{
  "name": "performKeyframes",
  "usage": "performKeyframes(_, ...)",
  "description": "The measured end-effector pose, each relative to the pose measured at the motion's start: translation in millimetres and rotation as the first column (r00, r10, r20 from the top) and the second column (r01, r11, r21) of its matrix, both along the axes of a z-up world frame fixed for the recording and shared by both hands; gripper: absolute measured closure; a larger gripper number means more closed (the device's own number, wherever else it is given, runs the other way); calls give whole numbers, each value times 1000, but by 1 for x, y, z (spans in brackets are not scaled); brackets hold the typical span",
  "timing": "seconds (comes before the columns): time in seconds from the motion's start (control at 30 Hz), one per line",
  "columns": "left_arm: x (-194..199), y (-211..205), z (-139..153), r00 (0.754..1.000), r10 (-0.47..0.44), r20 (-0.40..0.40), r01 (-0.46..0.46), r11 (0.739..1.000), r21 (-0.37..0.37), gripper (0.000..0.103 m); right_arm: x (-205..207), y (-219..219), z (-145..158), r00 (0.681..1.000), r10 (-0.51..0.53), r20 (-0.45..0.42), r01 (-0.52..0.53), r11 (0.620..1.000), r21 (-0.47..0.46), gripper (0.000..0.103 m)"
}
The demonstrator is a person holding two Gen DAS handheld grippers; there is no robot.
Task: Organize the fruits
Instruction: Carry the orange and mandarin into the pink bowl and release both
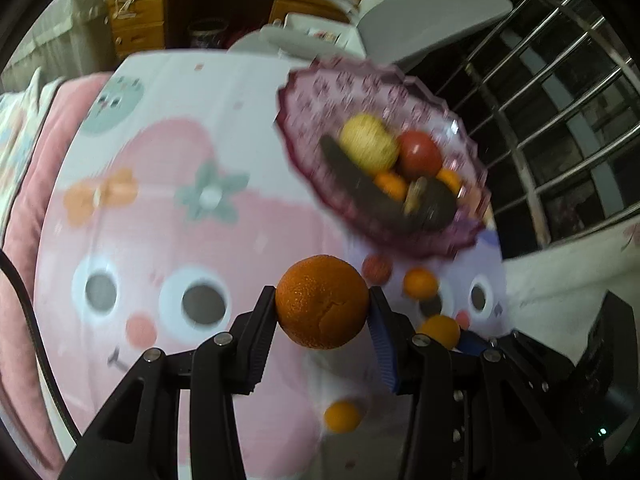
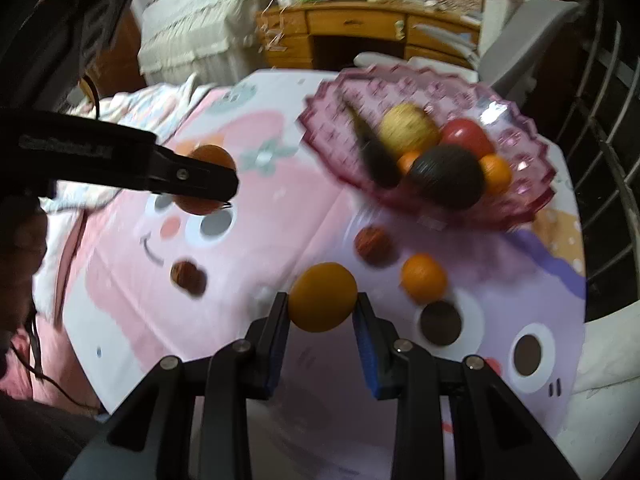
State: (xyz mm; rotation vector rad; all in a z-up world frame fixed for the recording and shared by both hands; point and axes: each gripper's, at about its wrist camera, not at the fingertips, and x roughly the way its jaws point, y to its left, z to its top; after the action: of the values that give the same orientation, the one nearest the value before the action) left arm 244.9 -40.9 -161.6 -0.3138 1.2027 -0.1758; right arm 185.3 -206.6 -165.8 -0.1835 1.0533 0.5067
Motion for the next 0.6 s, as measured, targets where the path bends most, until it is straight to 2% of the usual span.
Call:
performKeyframes(0.17, 28, -9, 9, 997, 0, 83, 1, 1000, -19, 60, 16, -15, 20, 995, -71, 74, 68, 997, 38, 71)
performKeyframes(0.3, 42, -13, 10, 992, 7, 124, -4, 1000, -26, 60, 31, -28, 24, 984, -137, 111, 132, 990, 49, 71)
performKeyframes(0.6, 70, -20, -8, 994, 6, 105, -6, 1000, 3, 59, 66, -66, 15, 936, -331, 122, 327, 944, 51, 71)
